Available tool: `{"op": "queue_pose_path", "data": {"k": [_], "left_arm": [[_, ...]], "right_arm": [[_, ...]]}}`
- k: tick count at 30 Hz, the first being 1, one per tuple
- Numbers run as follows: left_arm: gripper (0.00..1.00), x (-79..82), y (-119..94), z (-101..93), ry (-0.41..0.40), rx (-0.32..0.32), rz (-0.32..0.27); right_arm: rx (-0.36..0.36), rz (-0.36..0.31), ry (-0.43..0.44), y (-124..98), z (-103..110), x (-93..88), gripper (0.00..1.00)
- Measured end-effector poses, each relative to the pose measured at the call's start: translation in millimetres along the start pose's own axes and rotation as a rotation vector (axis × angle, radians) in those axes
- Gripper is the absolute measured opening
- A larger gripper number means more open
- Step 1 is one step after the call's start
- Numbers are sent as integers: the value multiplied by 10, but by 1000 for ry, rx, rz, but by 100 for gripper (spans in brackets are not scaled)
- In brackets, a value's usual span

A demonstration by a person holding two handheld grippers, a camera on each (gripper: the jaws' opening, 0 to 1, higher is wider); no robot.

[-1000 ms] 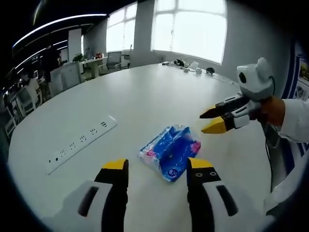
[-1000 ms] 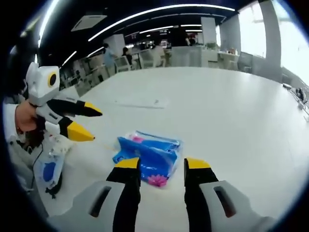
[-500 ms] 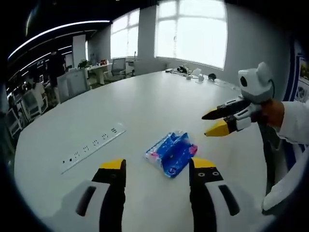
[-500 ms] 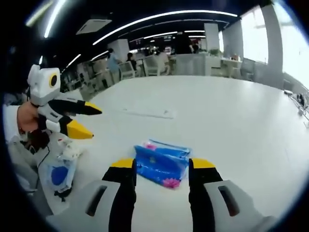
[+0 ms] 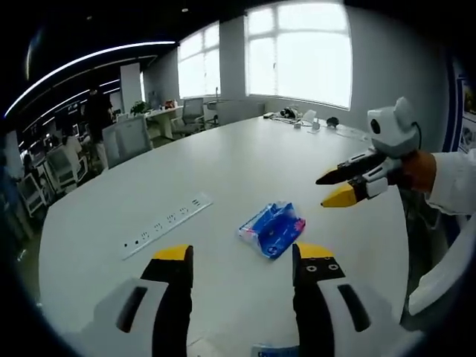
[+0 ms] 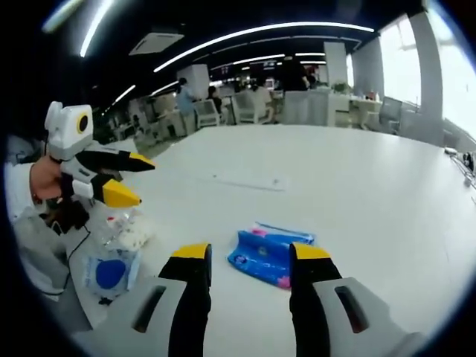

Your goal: Arrange the tabletop items into an orderly group along one side of the table until the central work area is clear of visible clutter.

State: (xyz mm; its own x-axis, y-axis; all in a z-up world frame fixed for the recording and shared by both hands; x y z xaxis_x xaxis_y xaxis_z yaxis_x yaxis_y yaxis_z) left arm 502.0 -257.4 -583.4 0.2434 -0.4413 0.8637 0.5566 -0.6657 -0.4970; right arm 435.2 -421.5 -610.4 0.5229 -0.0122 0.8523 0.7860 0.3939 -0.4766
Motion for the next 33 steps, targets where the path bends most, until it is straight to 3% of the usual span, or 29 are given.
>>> {"op": "queue_pose_path", "data": {"k": [16, 33], "left_arm": [[57, -121, -732, 273, -40, 106, -31], [56, -574, -1503, 562, -113, 244, -21]], "right_arm": [[26, -44, -35, -199, 346, 180, 41], [128, -19, -66, -128, 949, 62, 42]]}}
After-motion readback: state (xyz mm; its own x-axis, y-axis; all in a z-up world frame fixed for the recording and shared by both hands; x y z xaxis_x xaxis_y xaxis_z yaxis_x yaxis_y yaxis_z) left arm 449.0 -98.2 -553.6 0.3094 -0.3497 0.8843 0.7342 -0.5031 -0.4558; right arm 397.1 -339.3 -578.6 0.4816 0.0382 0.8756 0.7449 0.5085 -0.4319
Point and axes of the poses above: the point that each gripper's makers call its tool centre point, and the gripper's own axes: y roughly forward along the fingers, z roughly to its left, x roughly out of its top, the point moved 2 cm from there along -y, roughly backward along the fingers, and after that the axes turned 9 degrees about x, right-handed, at the moved point
